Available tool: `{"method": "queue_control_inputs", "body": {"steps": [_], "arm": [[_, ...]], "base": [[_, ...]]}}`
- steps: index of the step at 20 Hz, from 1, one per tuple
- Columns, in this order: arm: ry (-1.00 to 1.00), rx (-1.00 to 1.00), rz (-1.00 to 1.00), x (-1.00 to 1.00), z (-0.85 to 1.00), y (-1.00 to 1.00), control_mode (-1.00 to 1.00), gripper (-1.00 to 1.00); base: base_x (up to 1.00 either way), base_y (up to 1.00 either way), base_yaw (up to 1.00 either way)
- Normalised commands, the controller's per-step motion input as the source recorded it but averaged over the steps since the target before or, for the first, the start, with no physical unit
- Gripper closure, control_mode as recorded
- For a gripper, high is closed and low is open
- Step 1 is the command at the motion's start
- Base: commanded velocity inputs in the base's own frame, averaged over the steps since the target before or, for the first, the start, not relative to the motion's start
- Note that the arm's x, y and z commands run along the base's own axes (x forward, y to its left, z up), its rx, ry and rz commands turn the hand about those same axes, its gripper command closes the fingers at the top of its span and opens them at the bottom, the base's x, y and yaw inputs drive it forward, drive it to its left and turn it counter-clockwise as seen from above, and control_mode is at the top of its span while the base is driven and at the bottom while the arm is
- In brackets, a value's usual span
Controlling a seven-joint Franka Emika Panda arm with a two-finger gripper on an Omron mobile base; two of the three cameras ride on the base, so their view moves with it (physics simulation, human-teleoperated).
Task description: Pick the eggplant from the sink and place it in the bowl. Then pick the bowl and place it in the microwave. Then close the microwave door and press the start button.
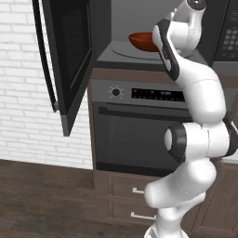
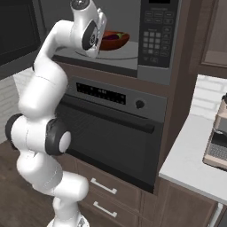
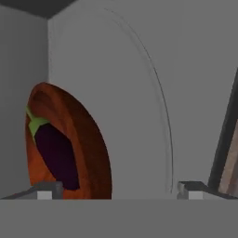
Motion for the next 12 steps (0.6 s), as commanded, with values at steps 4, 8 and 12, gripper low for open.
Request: {"method": "queue_control_inputs", "body": {"steps": [4, 8, 12], "arm": [[-0.23, 0.09, 0.0, -1.0, 0.01, 0.0, -1.0, -1.0], [-0.23, 0.11, 0.0, -1.0, 0.01, 0.08, -1.0, -1.0], [-0.16, 0.05, 0.0, -1.0, 0.0, 0.18, -1.0, -1.0]], "base": [[0.0, 0.0, 0.0], [0.0, 0.0, 0.0], [0.0, 0.0, 0.0]]}}
